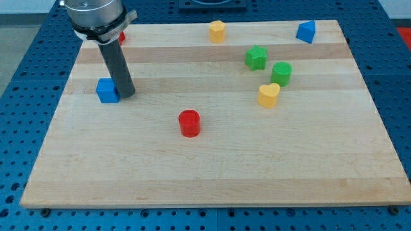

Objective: Slide the green star to the right and down

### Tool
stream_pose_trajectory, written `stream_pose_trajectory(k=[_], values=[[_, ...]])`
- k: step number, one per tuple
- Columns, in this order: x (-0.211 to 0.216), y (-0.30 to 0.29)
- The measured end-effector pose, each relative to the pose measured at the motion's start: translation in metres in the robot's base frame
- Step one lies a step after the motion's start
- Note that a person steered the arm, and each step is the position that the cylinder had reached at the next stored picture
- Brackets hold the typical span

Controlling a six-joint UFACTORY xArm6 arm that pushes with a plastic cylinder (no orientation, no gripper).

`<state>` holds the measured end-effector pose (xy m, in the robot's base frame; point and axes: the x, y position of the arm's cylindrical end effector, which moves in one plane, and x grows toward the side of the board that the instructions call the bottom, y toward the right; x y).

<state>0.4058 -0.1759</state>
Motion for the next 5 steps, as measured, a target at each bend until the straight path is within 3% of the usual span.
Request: stream_pose_trajectory(k=[3, 5], values=[[0.0, -0.023], [0.002, 0.002]])
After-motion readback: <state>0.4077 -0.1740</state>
